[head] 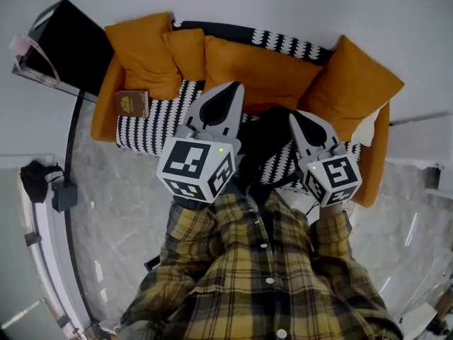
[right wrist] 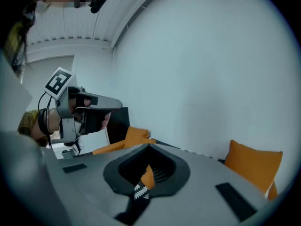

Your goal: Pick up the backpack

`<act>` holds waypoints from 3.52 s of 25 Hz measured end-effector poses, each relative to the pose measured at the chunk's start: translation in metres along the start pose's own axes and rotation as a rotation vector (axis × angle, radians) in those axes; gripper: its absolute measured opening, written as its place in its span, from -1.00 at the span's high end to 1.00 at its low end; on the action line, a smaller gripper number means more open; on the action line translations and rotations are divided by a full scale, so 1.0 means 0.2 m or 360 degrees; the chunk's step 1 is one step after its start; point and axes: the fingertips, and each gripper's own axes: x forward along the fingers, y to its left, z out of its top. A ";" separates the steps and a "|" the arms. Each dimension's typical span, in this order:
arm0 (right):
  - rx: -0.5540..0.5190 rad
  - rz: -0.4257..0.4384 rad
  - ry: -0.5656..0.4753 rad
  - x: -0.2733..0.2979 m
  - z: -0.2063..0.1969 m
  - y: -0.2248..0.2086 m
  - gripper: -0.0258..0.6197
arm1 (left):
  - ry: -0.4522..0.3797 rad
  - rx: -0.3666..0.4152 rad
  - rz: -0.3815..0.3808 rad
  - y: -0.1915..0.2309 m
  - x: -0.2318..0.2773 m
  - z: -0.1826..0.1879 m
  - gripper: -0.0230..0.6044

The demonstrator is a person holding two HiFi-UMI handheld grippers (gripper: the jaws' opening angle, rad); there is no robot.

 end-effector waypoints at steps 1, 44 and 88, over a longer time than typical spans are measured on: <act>0.0020 -0.0043 0.0004 0.00 -0.01 -0.02 0.87 | 0.0021 -0.0001 -0.0040 -0.01 0.03 -0.01 0.87; 0.0105 -0.0238 0.0539 0.19 -0.84 -0.30 0.87 | 0.0687 -0.0002 -0.0156 0.09 0.34 -1.06 0.87; 0.0000 -0.0297 0.0873 0.42 -1.72 -0.50 0.86 | 0.1147 -0.0463 0.0135 0.33 0.26 -2.26 0.86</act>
